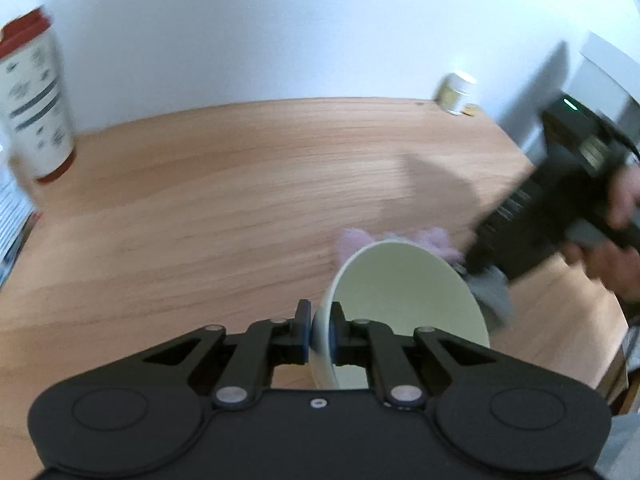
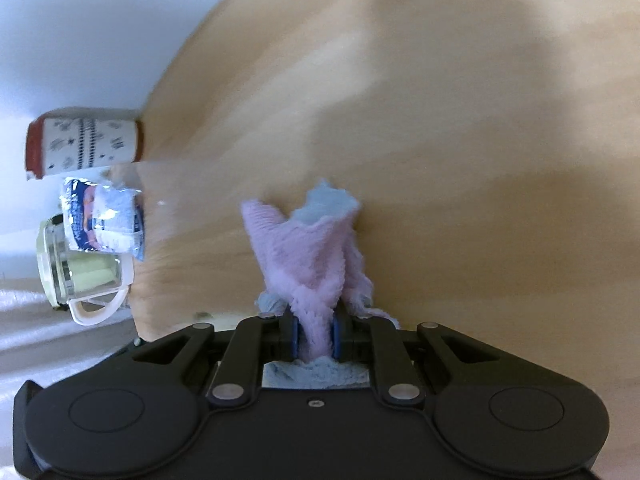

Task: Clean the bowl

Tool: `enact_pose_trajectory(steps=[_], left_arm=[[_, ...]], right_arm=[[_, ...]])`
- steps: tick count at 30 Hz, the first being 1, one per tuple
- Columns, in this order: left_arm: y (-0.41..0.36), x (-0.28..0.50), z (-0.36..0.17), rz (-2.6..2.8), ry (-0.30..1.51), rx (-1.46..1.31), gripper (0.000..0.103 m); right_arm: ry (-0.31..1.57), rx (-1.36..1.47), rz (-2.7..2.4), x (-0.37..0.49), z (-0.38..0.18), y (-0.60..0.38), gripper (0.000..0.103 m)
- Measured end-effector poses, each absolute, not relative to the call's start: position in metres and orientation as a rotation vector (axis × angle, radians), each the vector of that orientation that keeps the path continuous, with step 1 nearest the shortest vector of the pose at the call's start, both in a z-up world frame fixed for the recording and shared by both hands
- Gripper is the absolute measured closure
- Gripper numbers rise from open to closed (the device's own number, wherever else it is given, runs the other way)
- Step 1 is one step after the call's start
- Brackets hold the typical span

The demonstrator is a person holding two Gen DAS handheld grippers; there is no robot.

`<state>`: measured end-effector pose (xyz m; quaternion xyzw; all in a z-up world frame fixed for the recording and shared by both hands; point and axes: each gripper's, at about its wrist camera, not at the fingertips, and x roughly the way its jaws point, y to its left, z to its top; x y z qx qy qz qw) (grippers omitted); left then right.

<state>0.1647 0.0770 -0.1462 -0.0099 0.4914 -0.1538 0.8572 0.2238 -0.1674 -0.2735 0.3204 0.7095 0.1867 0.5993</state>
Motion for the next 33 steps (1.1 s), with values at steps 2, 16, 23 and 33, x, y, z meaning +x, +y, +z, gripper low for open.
enact_pose_trajectory(steps=[2, 16, 23, 33], left_arm=[[0.082, 0.166, -0.148, -0.299, 1.041, -0.052, 0.096], [0.107, 0.162, -0.156, -0.213, 1.155, -0.190, 0.096], [0.111, 0.167, -0.153, -0.268, 1.182, -0.145, 0.092], [0.098, 0.209, -0.147, -0.472, 1.205, 0.056, 0.065]], right_arm=[[1.652, 0.758, 0.434, 0.214, -0.277, -0.171, 0.086], [1.577, 0.816, 0.426, 0.218, -0.263, -0.164, 0.086], [1.555, 0.808, 0.465, 0.238, -0.257, -0.139, 0.086], [1.583, 0.741, 0.496, 0.255, -0.246, -0.109, 0.086]])
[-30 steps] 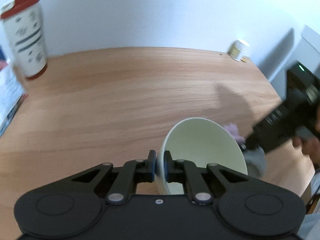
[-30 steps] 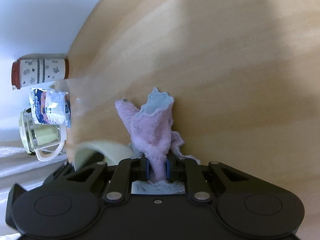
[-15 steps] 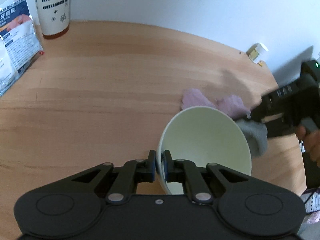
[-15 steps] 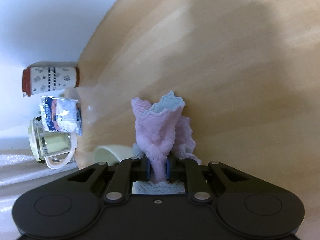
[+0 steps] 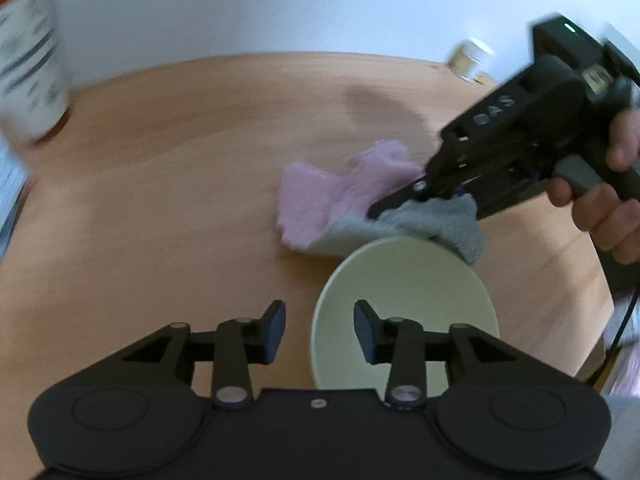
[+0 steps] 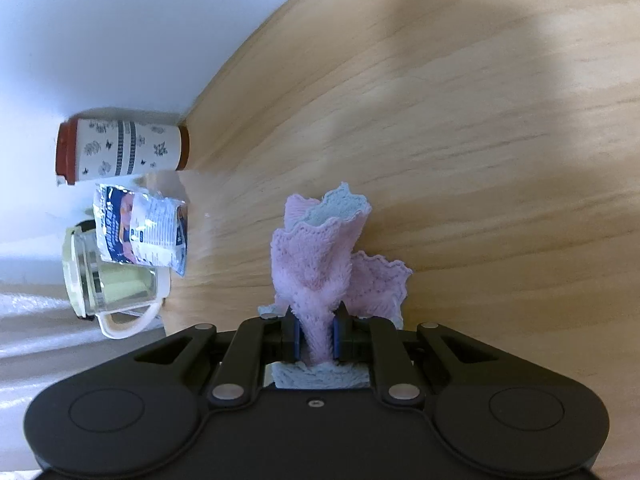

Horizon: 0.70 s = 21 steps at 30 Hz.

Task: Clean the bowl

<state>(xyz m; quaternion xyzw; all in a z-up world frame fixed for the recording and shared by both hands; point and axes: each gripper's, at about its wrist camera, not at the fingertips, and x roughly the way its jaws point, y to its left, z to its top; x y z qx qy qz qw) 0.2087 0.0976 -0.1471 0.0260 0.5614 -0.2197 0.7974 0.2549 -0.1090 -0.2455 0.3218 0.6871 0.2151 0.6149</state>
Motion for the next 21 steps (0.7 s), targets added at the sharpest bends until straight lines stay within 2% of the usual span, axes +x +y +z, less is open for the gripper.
enact_pose_trajectory(steps=[5, 6, 8, 12, 18, 21], left_arm=[[0.086, 0.225, -0.160, -0.560, 1.259, 0.134, 0.066], [0.083, 0.226, -0.161, -0.586, 1.264, 0.156, 0.069], [0.076, 0.227, -0.162, -0.648, 1.274, 0.212, 0.083], [0.070, 0.228, -0.164, -0.720, 1.264, 0.272, 0.083], [0.068, 0.209, -0.153, -0.700, 1.149, 0.284, 0.094], [0.066, 0.197, -0.146, -0.626, 1.061, 0.276, 0.095]], right_arm=[[1.600, 0.705, 0.494, 0.259, -0.243, -0.103, 0.086], [1.611, 0.689, 0.499, 0.260, -0.243, -0.101, 0.086], [1.628, 0.655, 0.511, 0.261, -0.244, -0.098, 0.086], [1.639, 0.632, 0.512, 0.263, -0.244, -0.096, 0.086], [1.637, 0.623, 0.500, 0.264, -0.239, -0.095, 0.086], [1.614, 0.647, 0.494, 0.265, -0.235, -0.095, 0.086]])
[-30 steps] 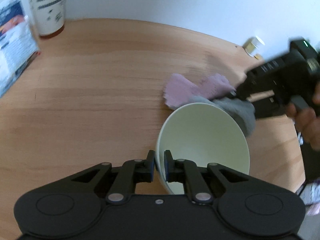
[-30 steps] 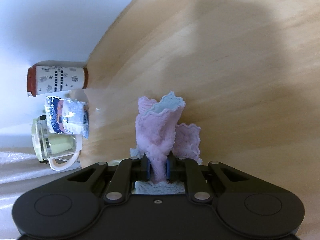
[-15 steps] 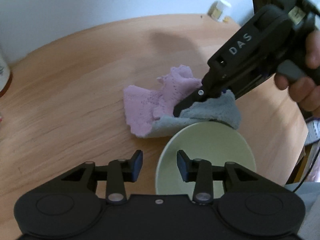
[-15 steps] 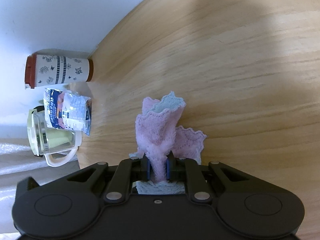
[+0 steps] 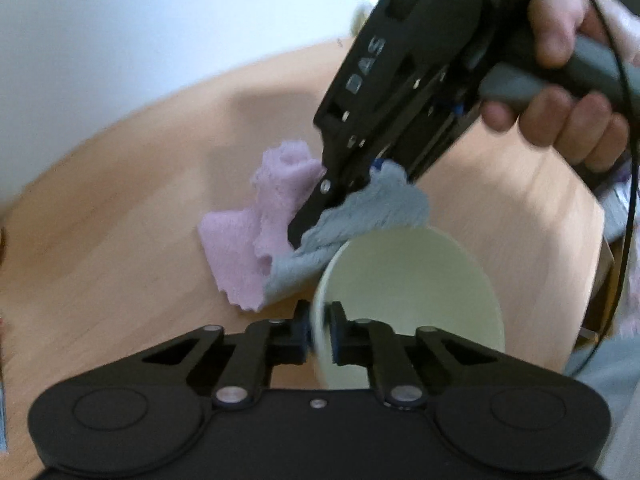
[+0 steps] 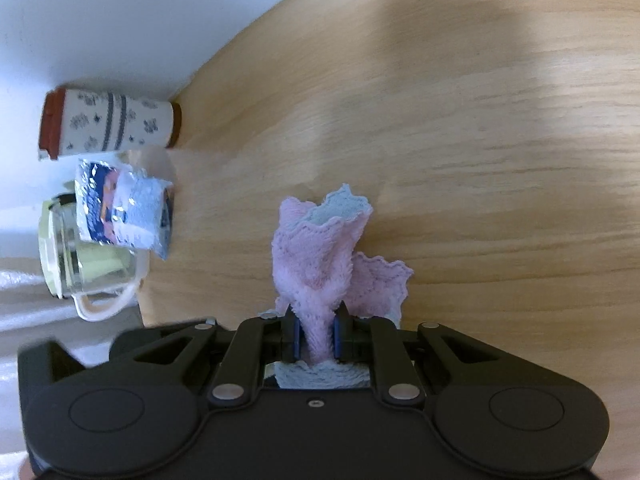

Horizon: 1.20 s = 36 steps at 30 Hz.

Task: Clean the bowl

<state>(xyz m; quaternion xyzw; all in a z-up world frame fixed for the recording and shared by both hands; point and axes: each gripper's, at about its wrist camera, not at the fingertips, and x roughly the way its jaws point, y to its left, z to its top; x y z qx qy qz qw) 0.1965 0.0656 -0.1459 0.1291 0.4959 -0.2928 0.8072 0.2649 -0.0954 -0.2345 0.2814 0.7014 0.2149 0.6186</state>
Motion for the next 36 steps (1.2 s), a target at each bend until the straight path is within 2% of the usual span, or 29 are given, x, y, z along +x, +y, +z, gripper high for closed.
enact_pose_trajectory(steps=[10, 16, 22, 27, 36], left_arm=[[0.061, 0.158, -0.137, -0.465, 0.940, 0.192, 0.093], [0.063, 0.151, -0.128, -0.404, 0.901, 0.061, 0.092], [0.064, 0.157, -0.118, -0.364, 0.891, -0.038, 0.091], [0.071, 0.167, -0.115, -0.335, 0.907, -0.120, 0.091], [0.064, 0.162, -0.112, -0.354, 0.918, -0.180, 0.092]], right_arm=[[1.608, 0.550, 0.551, 0.261, -0.225, -0.083, 0.086], [1.632, 0.697, 0.524, 0.250, -0.245, -0.120, 0.086], [1.579, 0.917, 0.475, 0.225, -0.253, -0.160, 0.086], [1.584, 0.945, 0.420, 0.206, -0.255, -0.178, 0.087], [1.417, 1.116, 0.440, 0.219, -0.222, -0.196, 0.087]])
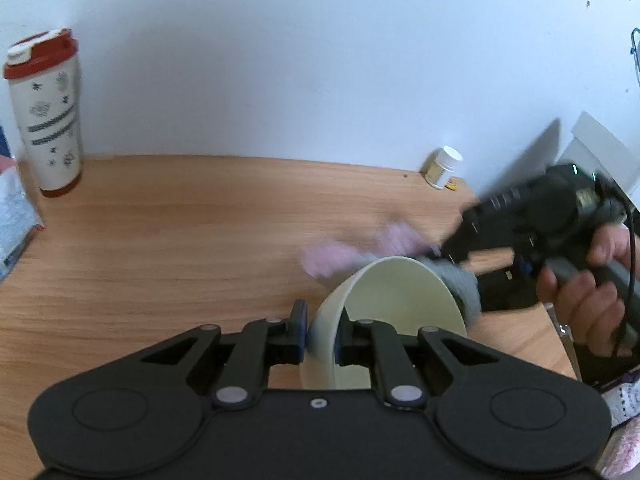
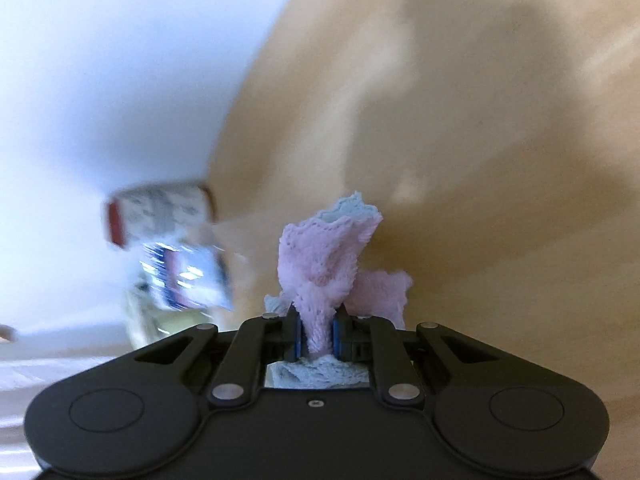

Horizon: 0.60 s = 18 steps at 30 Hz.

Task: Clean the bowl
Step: 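Rotate the bowl with the left gripper while the right gripper holds the cloth beneath it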

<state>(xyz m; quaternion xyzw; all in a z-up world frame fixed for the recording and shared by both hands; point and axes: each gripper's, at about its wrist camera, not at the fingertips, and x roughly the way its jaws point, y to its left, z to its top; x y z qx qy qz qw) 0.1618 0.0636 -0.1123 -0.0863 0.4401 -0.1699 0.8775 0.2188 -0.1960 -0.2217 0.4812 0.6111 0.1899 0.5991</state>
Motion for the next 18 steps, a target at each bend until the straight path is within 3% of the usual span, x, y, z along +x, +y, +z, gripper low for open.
enact_pose_trajectory(steps=[14, 18], left_arm=[[0.076, 0.172, -0.123, -0.303, 0.944, -0.353, 0.089], [0.078, 0.178, -0.120, -0.300, 0.940, -0.393, 0.089]], right_arm=[[1.417, 1.109, 0.412, 0.210, -0.221, -0.212, 0.087], [1.390, 0.950, 0.490, 0.193, -0.212, -0.221, 0.087]])
